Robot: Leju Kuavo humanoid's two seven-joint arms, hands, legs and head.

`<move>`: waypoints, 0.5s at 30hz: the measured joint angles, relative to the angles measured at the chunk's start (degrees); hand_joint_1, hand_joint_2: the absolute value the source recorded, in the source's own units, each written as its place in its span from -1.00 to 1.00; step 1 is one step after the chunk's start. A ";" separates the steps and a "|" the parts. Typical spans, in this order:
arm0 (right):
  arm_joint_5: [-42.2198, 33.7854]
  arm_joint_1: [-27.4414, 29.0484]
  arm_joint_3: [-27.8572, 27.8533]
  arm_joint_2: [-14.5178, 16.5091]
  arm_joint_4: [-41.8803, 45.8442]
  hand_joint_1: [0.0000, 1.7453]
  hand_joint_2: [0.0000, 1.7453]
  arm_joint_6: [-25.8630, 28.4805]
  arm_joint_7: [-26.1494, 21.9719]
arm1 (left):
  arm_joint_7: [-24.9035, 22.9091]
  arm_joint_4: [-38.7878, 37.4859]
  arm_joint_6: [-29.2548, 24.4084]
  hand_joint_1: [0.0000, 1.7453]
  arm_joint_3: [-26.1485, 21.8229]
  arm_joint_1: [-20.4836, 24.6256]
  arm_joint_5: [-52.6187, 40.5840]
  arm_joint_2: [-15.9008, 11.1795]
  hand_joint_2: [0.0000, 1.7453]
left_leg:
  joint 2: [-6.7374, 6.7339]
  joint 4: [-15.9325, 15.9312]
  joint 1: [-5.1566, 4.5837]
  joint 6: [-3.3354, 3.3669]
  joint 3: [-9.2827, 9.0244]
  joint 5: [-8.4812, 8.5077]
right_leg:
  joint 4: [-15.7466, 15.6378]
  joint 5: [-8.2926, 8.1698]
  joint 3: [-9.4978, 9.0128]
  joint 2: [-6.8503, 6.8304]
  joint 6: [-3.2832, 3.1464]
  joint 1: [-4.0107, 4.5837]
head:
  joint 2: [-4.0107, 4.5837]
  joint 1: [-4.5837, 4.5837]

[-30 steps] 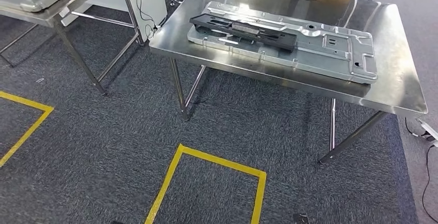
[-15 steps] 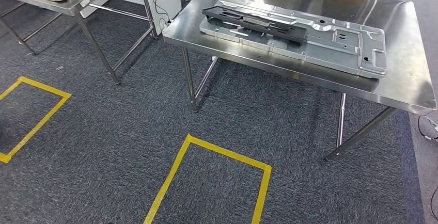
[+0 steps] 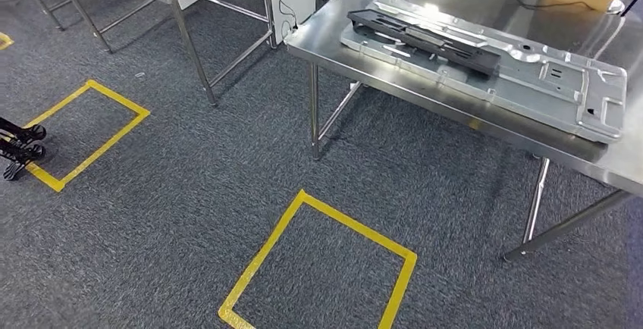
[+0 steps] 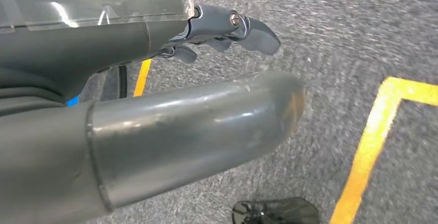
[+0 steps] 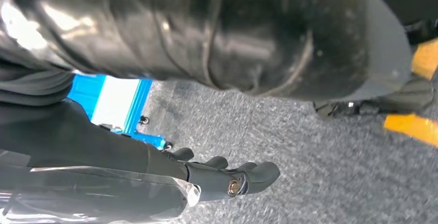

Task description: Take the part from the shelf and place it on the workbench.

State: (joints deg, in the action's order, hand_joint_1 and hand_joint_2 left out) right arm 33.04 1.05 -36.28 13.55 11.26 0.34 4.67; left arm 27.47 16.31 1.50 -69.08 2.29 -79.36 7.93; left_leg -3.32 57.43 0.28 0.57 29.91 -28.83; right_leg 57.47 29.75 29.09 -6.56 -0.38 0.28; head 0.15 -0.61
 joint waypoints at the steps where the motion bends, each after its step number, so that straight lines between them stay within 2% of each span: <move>1: 0.01 -0.11 -0.03 0.02 -0.03 -1.00 -1.00 -0.04 0.04 | -0.01 -0.03 -0.02 -1.00 -0.02 -0.08 0.00 -0.02 -1.00 | 0.52 -0.32 0.13 0.32 0.09 0.16 | 0.08 0.13 -0.07 0.00 0.35 -0.05 | 0.00 -0.01; 3: 0.01 -0.20 -0.15 0.03 -0.05 -1.00 -1.00 -0.08 0.12 | -0.04 -0.14 -0.05 -1.00 -0.07 -0.12 0.00 -0.04 -1.00 | 1.57 -0.84 0.46 0.97 0.19 0.70 | 1.84 1.75 0.58 2.24 1.06 -0.28 | 0.00 -0.02; 5: 0.02 -0.12 -0.42 0.03 -0.10 -1.00 -1.00 -0.19 0.41 | -0.06 -0.26 -0.06 -1.00 -0.10 0.05 -0.01 -0.05 -1.00 | 2.62 -0.96 0.55 1.47 0.50 1.15 | 7.64 5.43 3.15 5.24 1.53 -0.61 | 0.00 -0.04; 6: 0.04 -0.08 -0.57 0.03 -0.15 -1.00 -1.00 -0.34 0.74 | -0.06 -0.28 -0.06 -1.00 -0.13 0.15 -0.04 -0.06 -1.00 | 3.23 -0.88 0.51 1.63 0.74 1.30 | 11.21 7.10 4.78 5.85 1.64 -0.69 | 0.00 -0.05; 7: 0.09 -0.06 -0.71 0.03 -0.21 -1.00 -1.00 -0.61 1.22 | -0.06 -0.28 -0.06 -1.00 -0.17 0.20 -0.09 -0.08 -1.00 | 3.90 -0.77 0.46 1.73 0.92 1.40 | 13.85 7.89 5.96 6.08 1.70 -0.74 | 0.00 -0.04; 8: 0.18 -0.05 -0.82 0.03 -0.28 -1.00 -1.00 -0.93 1.74 | -0.06 -0.29 -0.05 -1.00 -0.26 0.20 -0.14 -0.10 -1.00 | 4.63 -0.63 0.44 1.75 1.05 1.46 | 14.64 7.45 6.29 6.19 1.70 -0.77 | 0.00 -0.04; 9: 0.34 -0.07 -0.90 0.07 -0.34 -1.00 -1.00 -1.21 2.18 | -0.05 -0.30 -0.04 -1.00 -0.39 0.17 -0.20 -0.12 -1.00 | 5.42 -0.46 0.43 1.72 1.13 1.49 | 13.40 5.93 5.68 6.38 1.62 -0.79 | 0.00 -0.04; 10: 0.61 -0.10 -0.96 0.15 -0.39 -1.00 -1.00 -1.45 2.50 | -0.02 -0.31 -0.01 -1.00 -0.54 0.15 -0.22 -0.13 -1.00 | 6.18 -0.28 0.43 1.68 1.16 1.48 | 10.33 3.69 4.24 6.93 1.44 -0.83 | 0.00 -0.04; 12: 1.24 -0.12 -0.97 0.35 -0.47 -1.00 -1.00 -1.66 2.73 | 0.12 -0.36 0.10 -1.00 -0.83 0.21 -0.19 -0.12 -1.00 | 7.50 0.11 0.44 1.40 1.53 1.53 | 3.73 0.52 1.30 9.92 0.79 -0.91 | 0.00 -0.03; 14: 1.72 -0.29 -0.96 0.63 -0.54 -1.00 -1.00 -1.80 2.73 | 0.26 -0.40 0.22 -1.00 -0.98 0.33 -0.11 -0.15 -1.00 | 8.73 0.38 0.65 0.62 2.41 1.87 | 0.94 0.09 0.48 11.96 0.30 -0.83 | 0.00 -0.03; 15: 1.85 -0.43 -0.96 0.78 -0.55 -1.00 -1.00 -1.84 2.73 | 0.30 -0.42 0.28 -1.00 -1.01 0.33 -0.08 -0.18 -1.00 | 9.45 0.41 0.72 0.11 2.77 2.12 | 0.59 0.04 0.58 11.69 0.16 -0.75 | 0.00 -0.02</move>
State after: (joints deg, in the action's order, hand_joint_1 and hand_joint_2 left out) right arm 34.89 0.63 -37.24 14.32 10.71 -1.50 7.39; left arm 27.77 15.89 1.78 -70.09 2.62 -79.44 7.75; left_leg 6.13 57.84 1.01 0.68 32.68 -26.71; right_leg 58.06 29.79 29.67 5.13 -0.21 -0.47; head 0.15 -0.63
